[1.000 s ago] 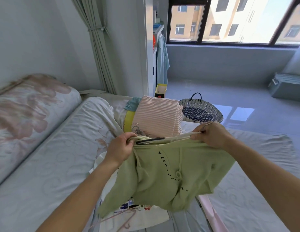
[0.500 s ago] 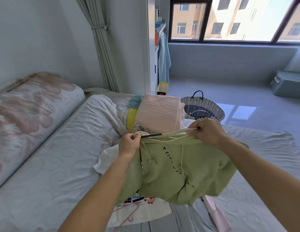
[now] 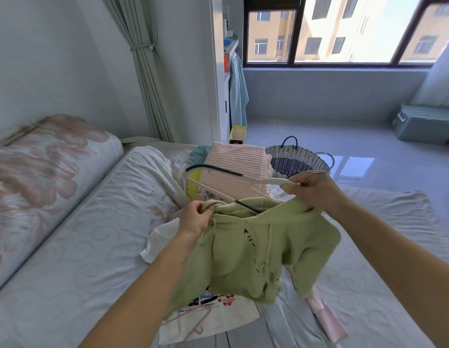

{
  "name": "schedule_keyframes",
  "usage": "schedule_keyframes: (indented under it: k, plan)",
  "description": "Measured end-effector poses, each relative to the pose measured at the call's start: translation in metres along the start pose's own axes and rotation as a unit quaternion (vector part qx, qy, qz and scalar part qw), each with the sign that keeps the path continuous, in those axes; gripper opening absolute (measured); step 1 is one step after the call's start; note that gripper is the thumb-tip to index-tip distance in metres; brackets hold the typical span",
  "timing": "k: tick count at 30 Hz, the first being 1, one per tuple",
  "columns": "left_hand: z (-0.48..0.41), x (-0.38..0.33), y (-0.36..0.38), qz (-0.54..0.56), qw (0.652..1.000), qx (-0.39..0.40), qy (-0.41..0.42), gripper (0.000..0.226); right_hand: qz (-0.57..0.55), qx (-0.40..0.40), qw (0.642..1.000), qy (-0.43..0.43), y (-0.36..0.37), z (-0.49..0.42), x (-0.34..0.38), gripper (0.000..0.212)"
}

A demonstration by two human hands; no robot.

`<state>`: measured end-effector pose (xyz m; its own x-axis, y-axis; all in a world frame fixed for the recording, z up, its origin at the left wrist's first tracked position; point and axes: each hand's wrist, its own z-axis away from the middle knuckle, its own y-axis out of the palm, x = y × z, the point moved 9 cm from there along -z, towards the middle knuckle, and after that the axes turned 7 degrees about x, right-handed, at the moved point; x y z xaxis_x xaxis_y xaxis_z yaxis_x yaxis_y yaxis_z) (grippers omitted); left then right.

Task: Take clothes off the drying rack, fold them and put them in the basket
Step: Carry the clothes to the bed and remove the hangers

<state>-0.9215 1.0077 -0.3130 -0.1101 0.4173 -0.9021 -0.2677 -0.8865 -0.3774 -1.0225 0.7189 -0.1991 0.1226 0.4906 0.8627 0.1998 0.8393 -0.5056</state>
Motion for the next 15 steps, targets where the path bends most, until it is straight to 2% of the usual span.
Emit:
schedule_keyframes:
  k: [4,7,10,12,15]
  plan:
    - [0.007,-0.006,0.030,0.039,0.998,0.051,-0.010,0.014,-0.072,-0.043,0.996,-0.020,0.009,-0.010,0.020,0.015]
    - [0.011,0.000,0.040,0.085,0.995,0.045,-0.023,0.006,-0.155,-0.089,0.983,-0.045,0.005,-0.010,0.037,0.019]
    - [0.009,0.007,0.047,0.093,0.994,0.041,-0.043,0.019,-0.194,-0.128,0.970,-0.072,-0.010,-0.004,0.045,0.013]
    - [0.006,0.006,0.056,0.082,0.994,0.048,-0.046,0.020,-0.152,-0.148,0.975,-0.071,-0.023,0.000,0.035,0.010]
    - [0.001,-0.011,0.079,0.050,0.996,0.072,-0.034,0.014,-0.008,-0.154,0.988,-0.018,-0.040,0.006,-0.003,0.006]
